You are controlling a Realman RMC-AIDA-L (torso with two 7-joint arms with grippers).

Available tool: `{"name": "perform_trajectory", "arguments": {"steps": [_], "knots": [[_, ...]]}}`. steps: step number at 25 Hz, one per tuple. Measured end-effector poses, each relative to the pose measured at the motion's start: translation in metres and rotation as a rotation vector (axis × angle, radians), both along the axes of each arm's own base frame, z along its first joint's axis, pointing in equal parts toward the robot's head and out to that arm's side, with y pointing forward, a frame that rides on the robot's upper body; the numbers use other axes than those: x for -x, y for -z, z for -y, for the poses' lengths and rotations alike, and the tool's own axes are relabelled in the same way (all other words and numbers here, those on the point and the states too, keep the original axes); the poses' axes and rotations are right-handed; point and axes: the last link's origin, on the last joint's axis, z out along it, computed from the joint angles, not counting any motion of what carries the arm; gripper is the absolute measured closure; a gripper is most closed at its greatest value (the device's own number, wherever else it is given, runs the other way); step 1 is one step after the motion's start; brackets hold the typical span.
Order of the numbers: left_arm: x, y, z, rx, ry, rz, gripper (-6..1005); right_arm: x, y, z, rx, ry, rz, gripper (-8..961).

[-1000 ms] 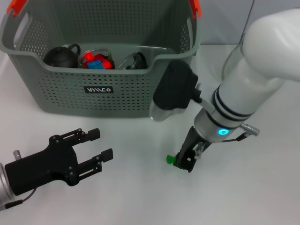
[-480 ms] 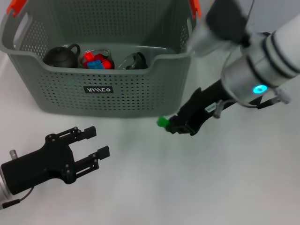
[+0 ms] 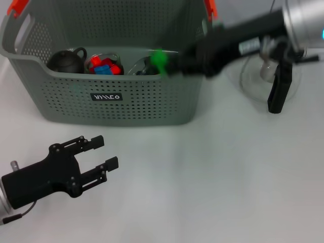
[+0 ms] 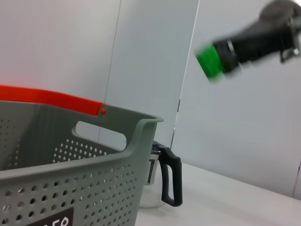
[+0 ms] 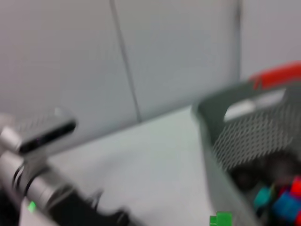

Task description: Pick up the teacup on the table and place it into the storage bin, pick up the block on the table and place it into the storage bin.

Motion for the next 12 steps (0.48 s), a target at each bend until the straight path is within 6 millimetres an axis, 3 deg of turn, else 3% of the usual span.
{"name": "perform_trajectory", "arguments": {"steps": [5, 12], "knots": [[-0.001, 0.0, -0.002, 0.0, 0.005, -0.001, 366, 0.025, -0.005, -0.025, -0.149, 0.008, -0.051, 815], [-0.001, 0.0, -0.002, 0.0, 0.007, 0.0, 366, 0.061, 0.029, -0.068, -0.286, 0.024, 0.038, 810]]}}
